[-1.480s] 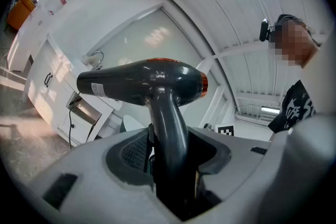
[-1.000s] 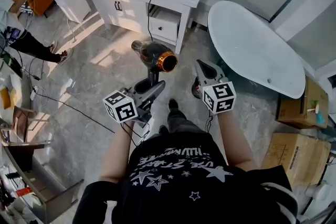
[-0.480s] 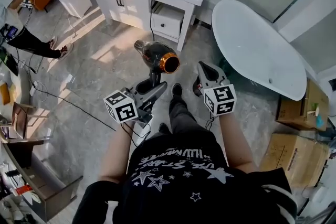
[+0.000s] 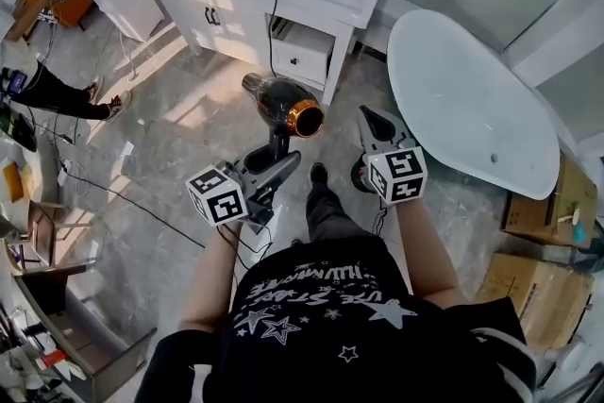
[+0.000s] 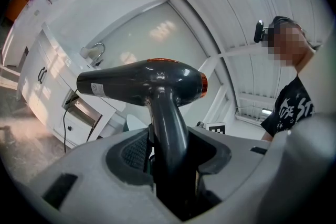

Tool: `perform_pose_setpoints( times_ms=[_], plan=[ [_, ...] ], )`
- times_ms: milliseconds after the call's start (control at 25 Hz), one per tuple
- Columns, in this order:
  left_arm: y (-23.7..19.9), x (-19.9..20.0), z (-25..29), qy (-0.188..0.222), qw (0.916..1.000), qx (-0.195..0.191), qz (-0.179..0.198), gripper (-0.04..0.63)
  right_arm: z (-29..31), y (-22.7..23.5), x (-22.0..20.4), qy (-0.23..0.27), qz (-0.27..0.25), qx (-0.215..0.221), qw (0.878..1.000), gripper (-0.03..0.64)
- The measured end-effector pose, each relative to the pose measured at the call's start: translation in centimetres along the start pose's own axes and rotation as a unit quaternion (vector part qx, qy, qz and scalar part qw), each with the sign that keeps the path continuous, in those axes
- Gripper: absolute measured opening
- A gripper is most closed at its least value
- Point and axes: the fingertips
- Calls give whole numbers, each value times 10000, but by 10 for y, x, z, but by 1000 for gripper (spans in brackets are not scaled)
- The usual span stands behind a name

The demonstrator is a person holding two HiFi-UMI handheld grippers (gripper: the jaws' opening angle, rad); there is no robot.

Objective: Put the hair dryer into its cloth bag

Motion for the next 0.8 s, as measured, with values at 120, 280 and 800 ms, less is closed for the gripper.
perform_pose_setpoints(
  times_ms=[120,280,800],
  plan=[
    [-24,19,24,-21,10000,-65,19,206,31,27,9,11,13,-52,10000,6],
    [-56,45,58,-26,9999,-110,44,206,69,65,23,40,1,-101,9999,6],
    [-126,113,158,-114,9998,-144,61,206,172,177,46,-6,144,-139,9998,6]
  ],
)
Point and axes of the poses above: the fingertips, and each gripper's own axes: z forward along the fingers, y to its right, x out of its top
